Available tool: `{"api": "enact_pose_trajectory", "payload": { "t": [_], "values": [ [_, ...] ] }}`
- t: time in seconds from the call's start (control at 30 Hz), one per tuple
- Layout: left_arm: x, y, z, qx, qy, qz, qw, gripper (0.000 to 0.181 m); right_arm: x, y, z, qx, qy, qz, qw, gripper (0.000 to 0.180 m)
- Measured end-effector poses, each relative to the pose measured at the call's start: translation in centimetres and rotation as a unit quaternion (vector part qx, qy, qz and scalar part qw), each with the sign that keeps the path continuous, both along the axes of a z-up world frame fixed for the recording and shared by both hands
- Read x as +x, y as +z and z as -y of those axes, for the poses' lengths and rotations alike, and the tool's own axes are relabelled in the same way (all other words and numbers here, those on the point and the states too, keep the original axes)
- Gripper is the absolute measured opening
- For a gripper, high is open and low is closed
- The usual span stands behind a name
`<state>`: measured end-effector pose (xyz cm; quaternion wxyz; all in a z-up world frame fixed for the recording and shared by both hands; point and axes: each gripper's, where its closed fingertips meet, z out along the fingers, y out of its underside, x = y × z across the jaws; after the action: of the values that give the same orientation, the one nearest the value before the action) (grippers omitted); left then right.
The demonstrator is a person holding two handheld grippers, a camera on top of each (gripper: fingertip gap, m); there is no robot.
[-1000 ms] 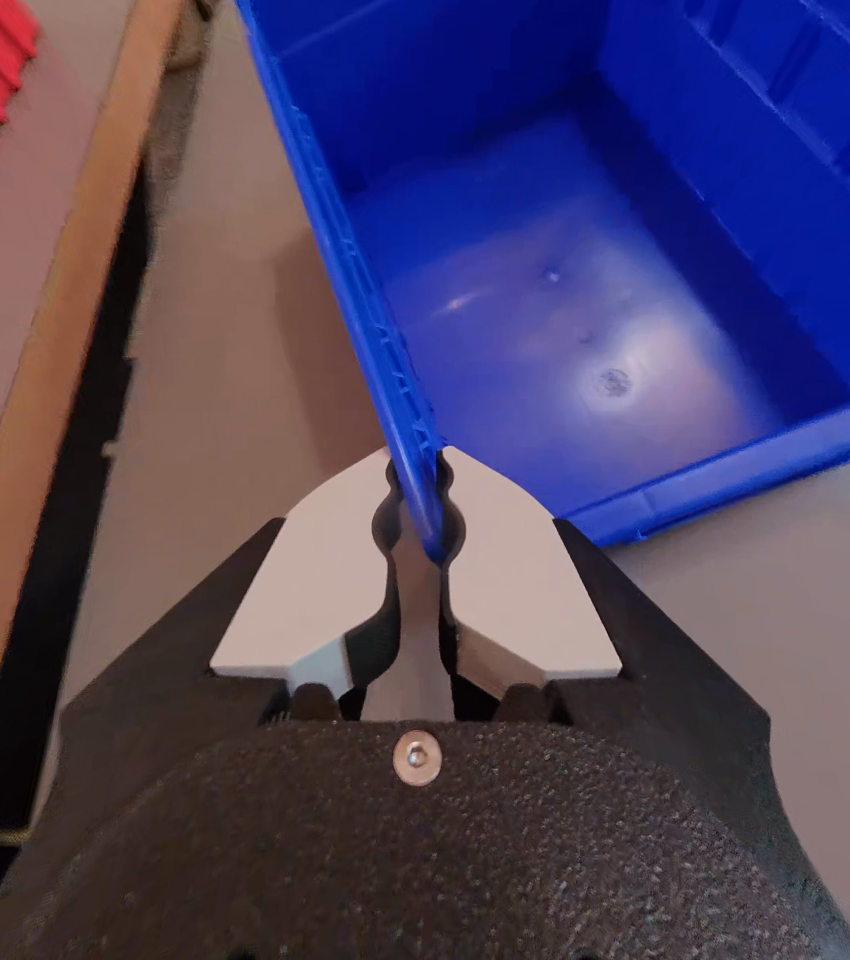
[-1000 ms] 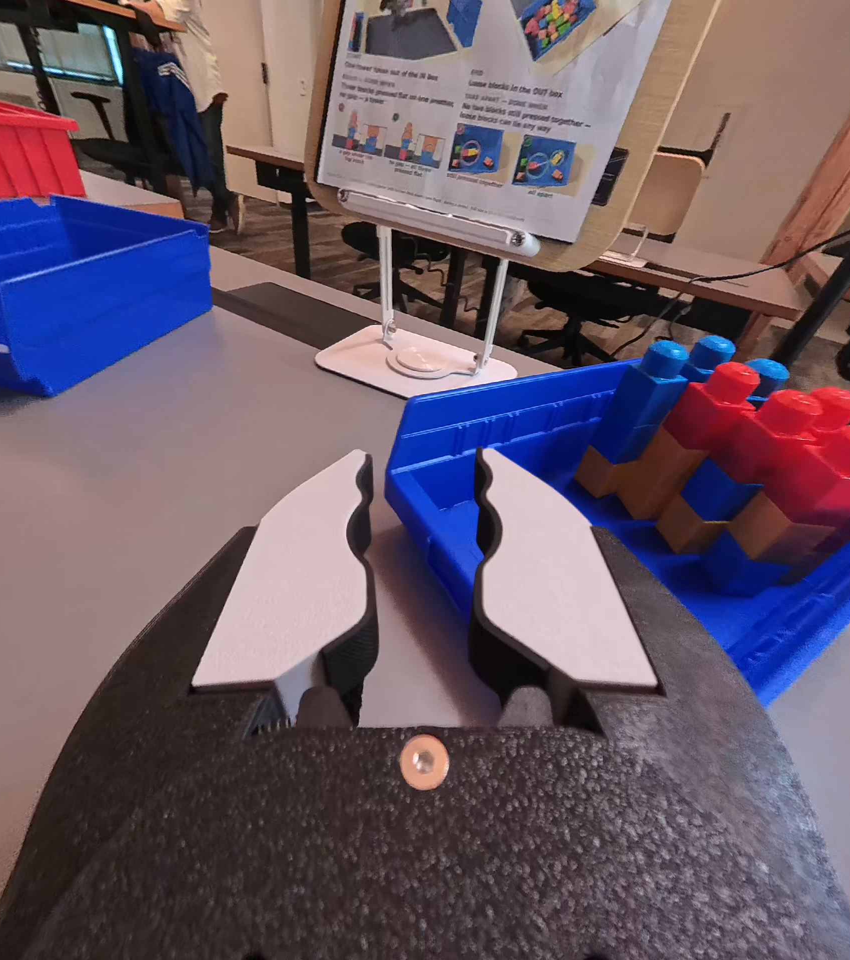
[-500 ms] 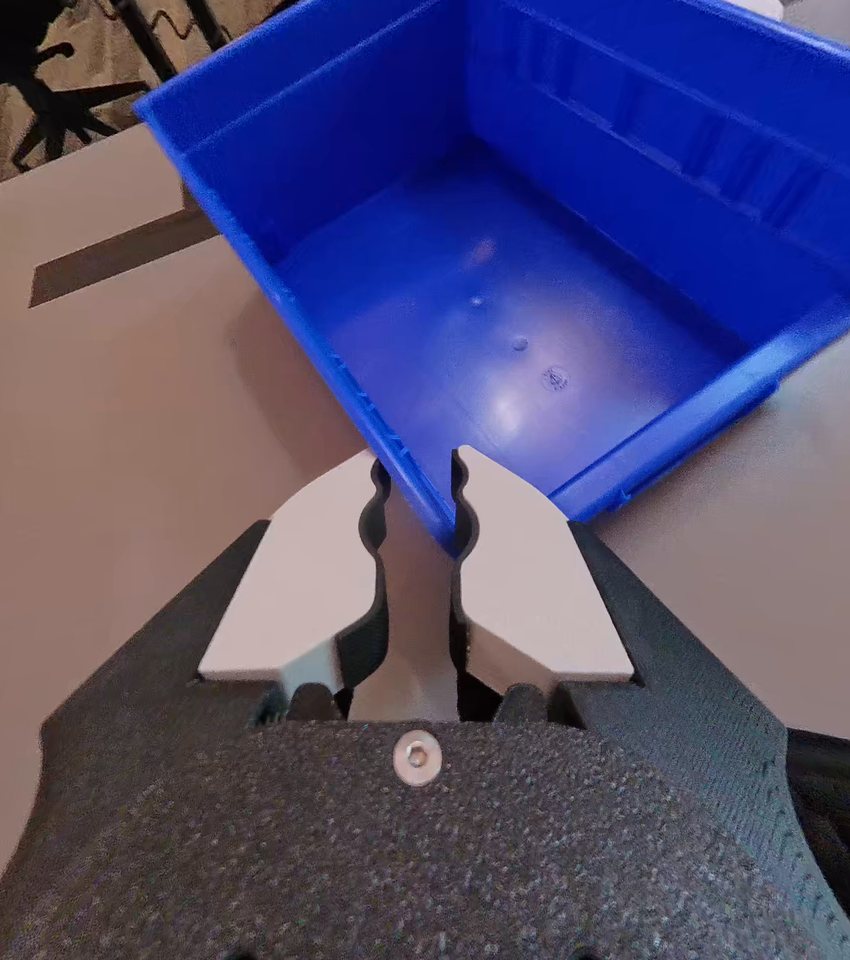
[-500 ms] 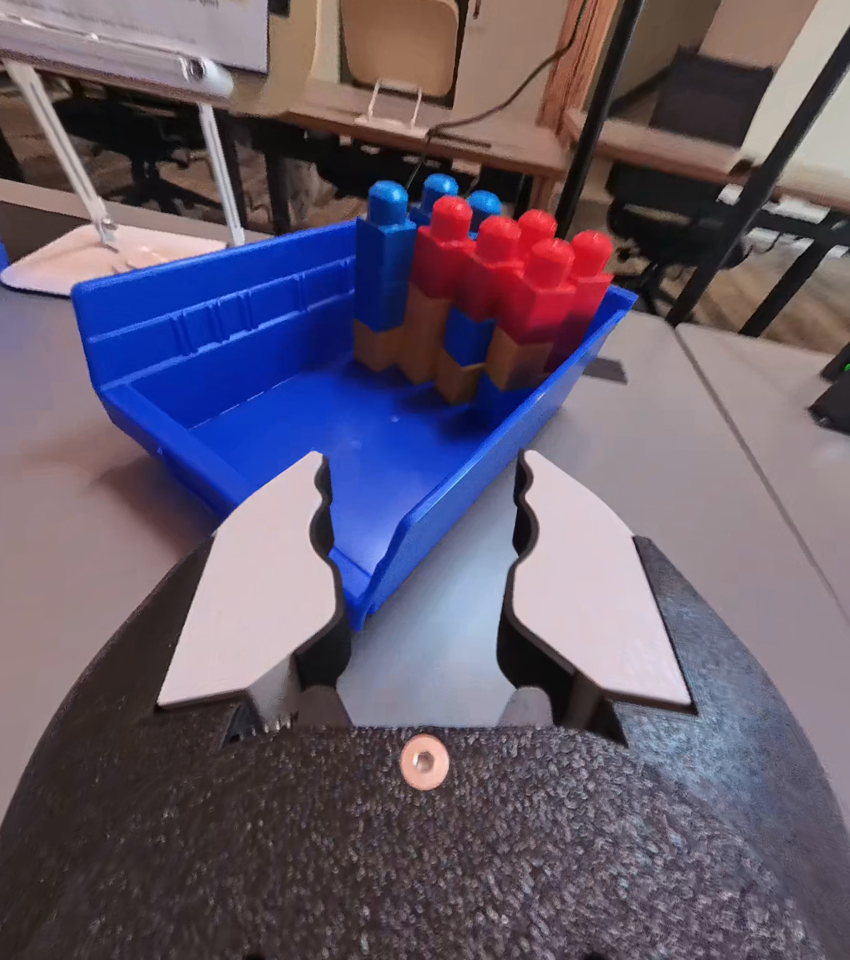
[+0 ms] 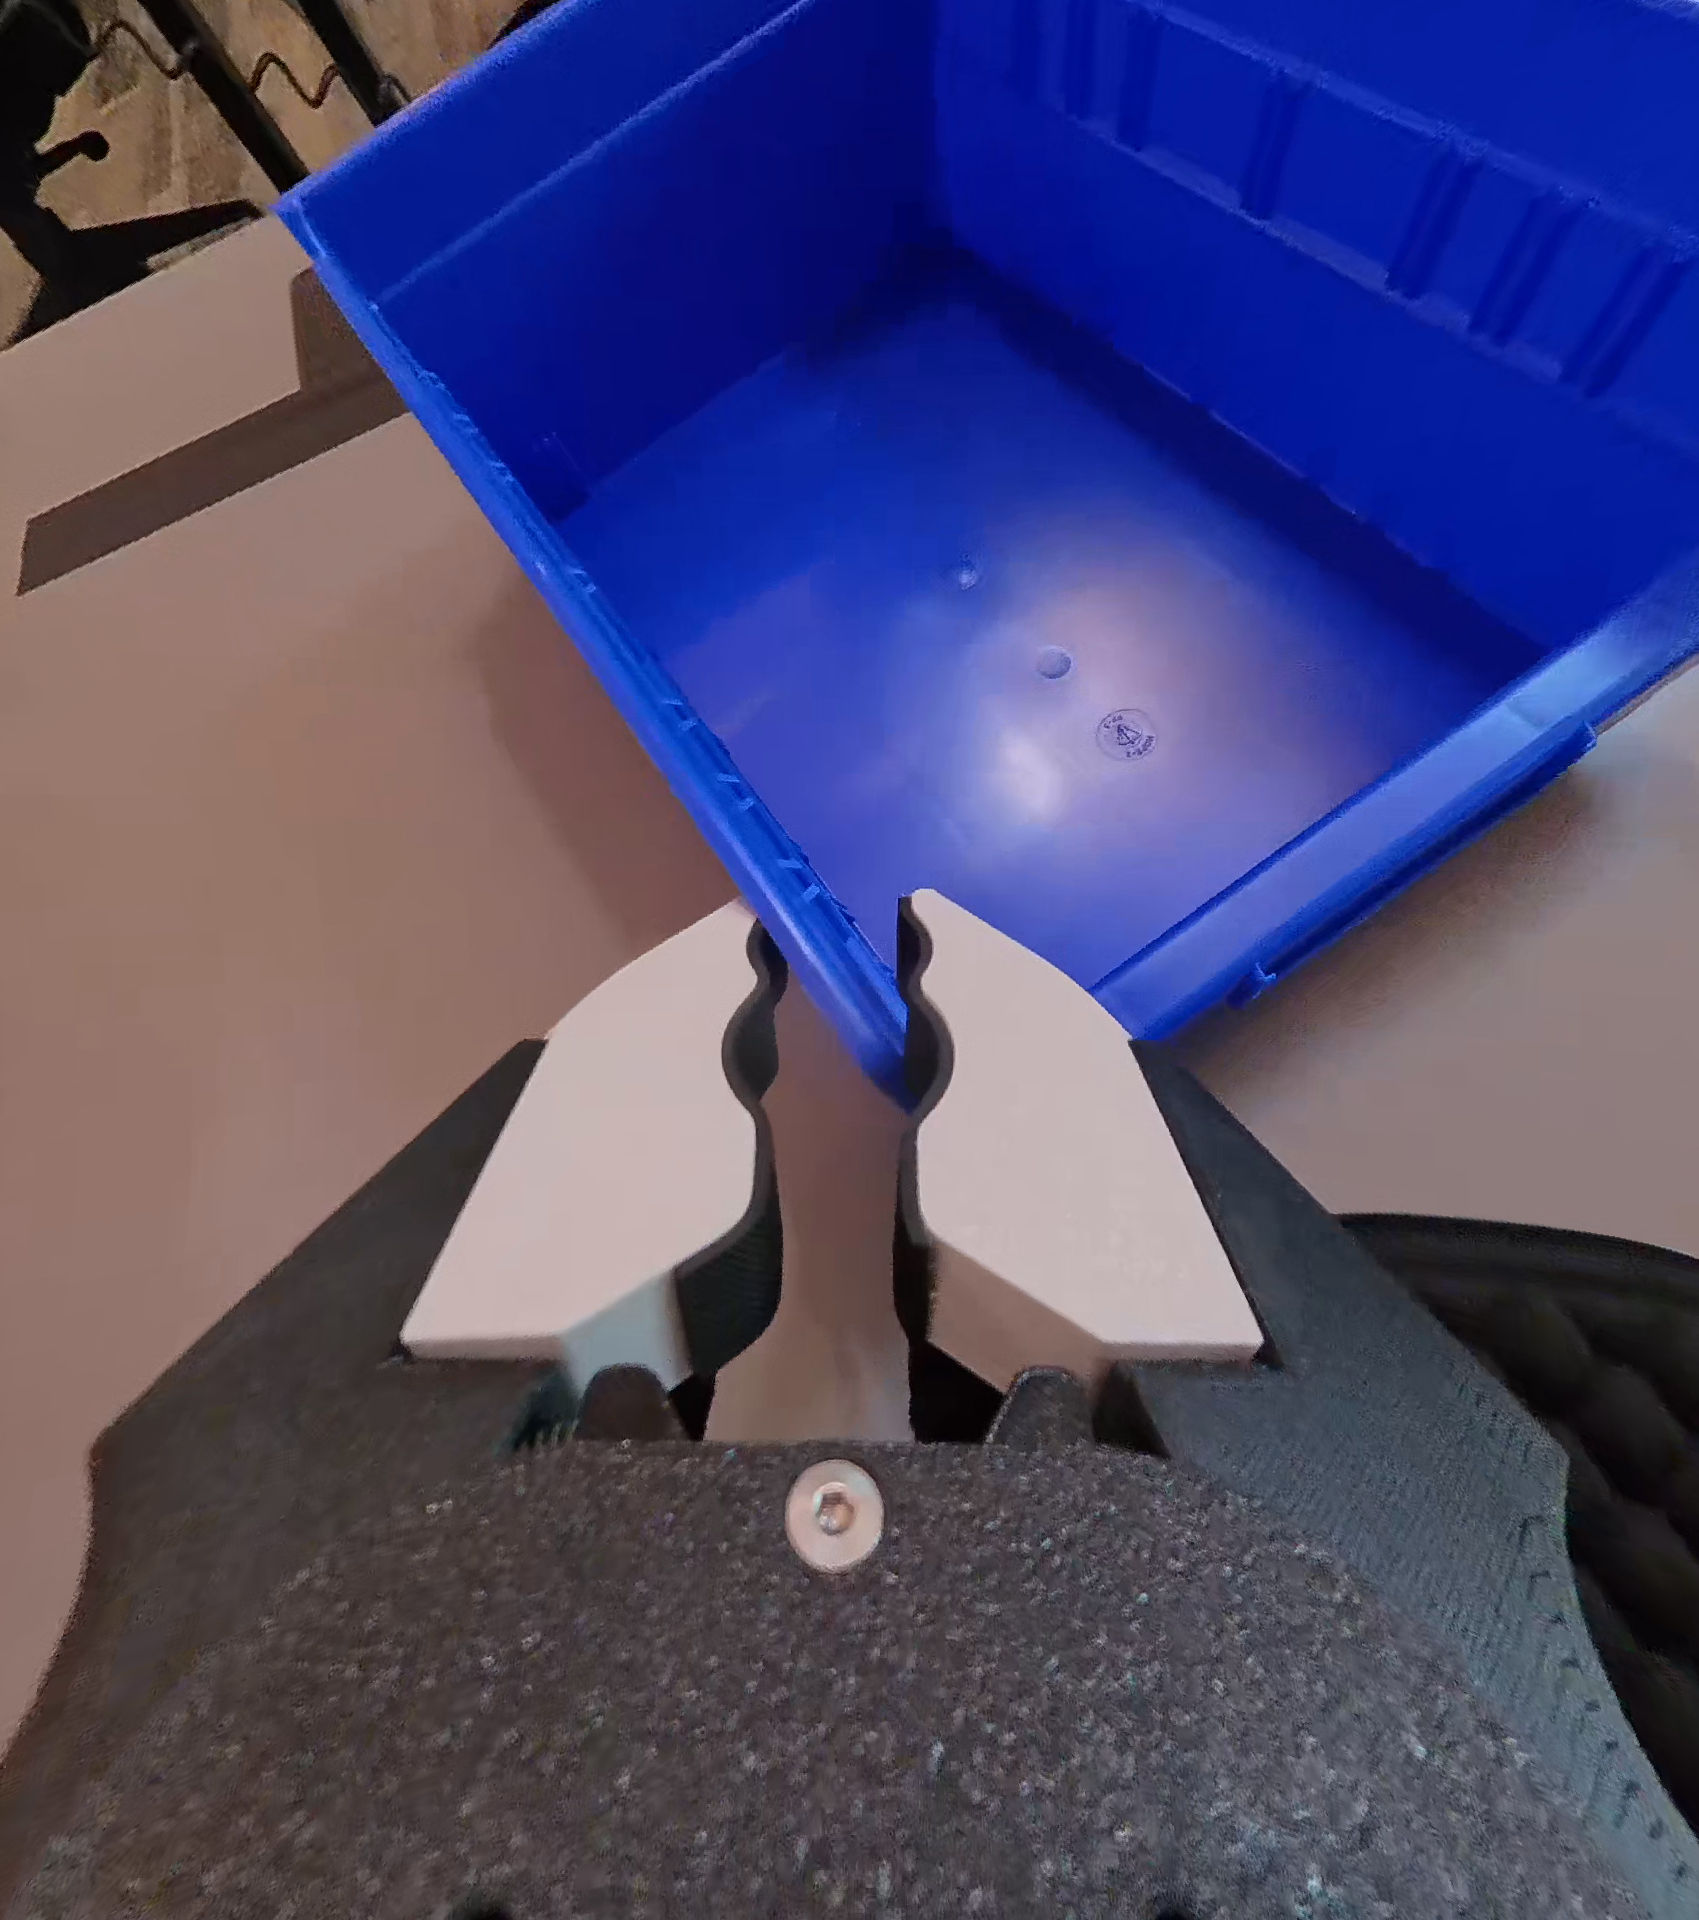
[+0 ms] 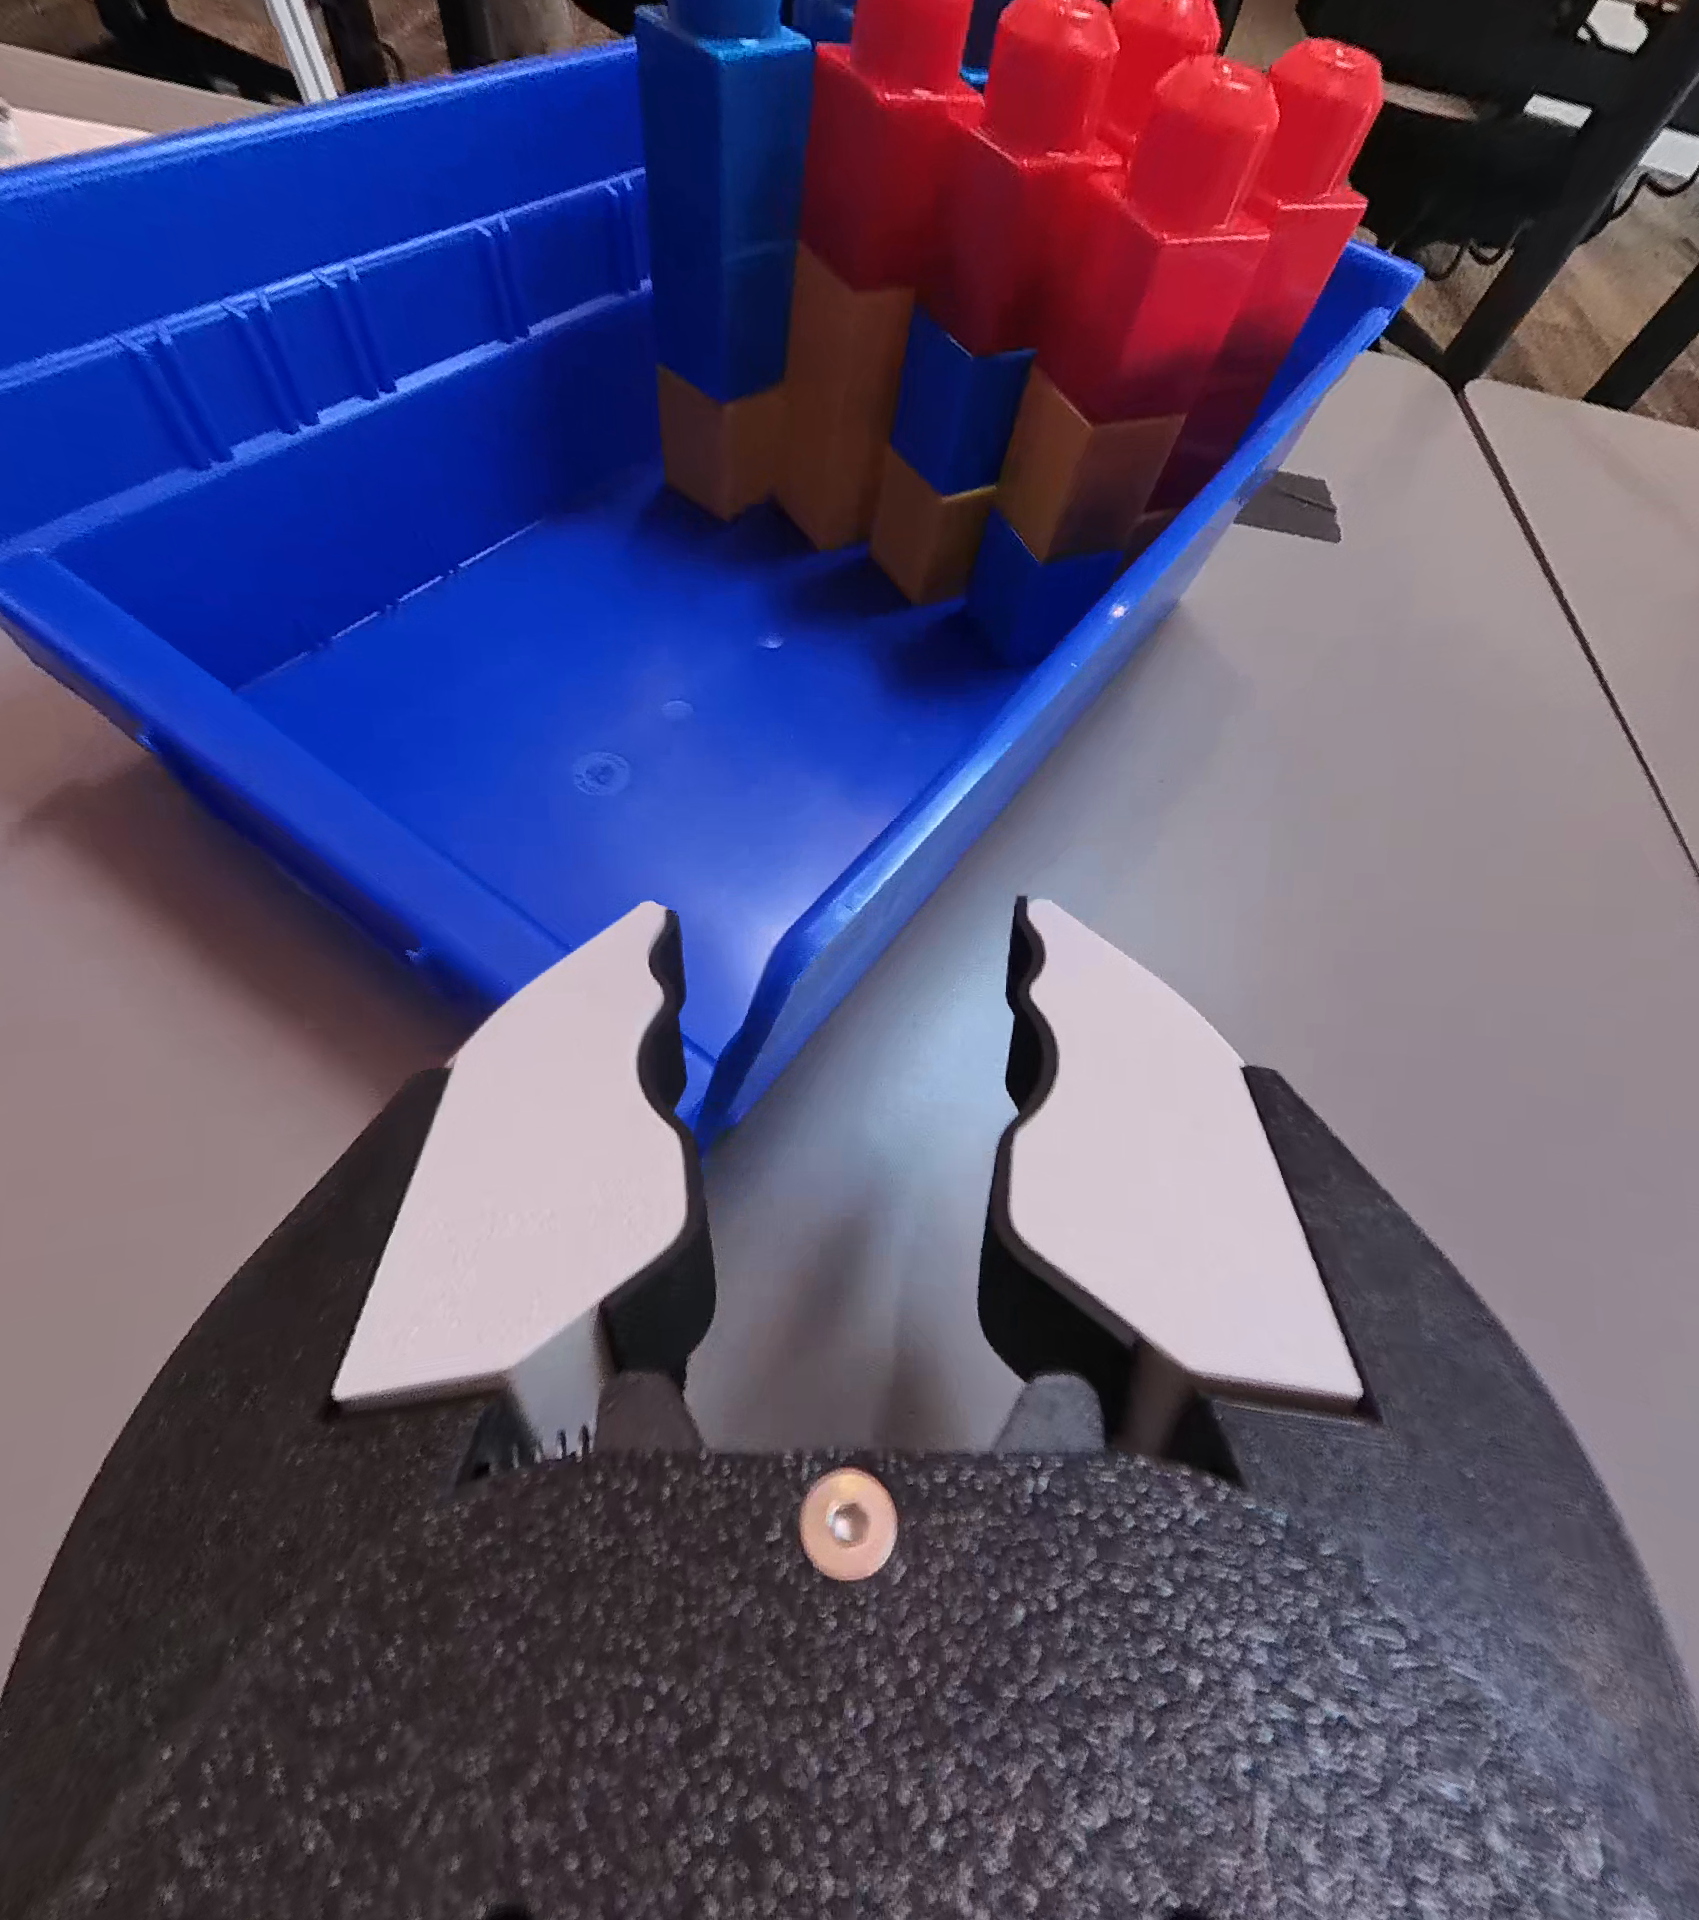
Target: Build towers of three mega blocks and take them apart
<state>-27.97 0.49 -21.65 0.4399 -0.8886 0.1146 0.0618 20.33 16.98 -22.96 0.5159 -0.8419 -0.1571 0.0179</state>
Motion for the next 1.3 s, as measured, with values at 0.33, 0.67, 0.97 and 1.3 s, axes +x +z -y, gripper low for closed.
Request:
{"api": "enact_pose_trajectory", "payload": {
  "t": [0.33,0.67,0.97,1.3],
  "values": [
    [7.1,-0.5,-2.1,0.042,-0.103,0.023,0.994,0.028,-0.4,-0.8,-1.1,-0.018,0.008,-0.037,0.999,0.040],
    [7.8,6.7,-0.8,0.204,-0.138,0.046,0.968,0.037,6.7,-0.6,0.1,-0.028,-0.064,-0.021,0.997,0.005],
    [26.6,8.2,2.8,0.093,-0.375,0.203,0.900,0.034,5.7,-0.6,6.6,-0.030,-0.056,-0.012,0.998,0.005],
    [35.7,-0.3,-4.1,-0.005,-0.352,0.054,0.935,0.020,6.0,-0.5,10.2,-0.016,-0.057,-0.036,0.998,0.003]
  ]
}}
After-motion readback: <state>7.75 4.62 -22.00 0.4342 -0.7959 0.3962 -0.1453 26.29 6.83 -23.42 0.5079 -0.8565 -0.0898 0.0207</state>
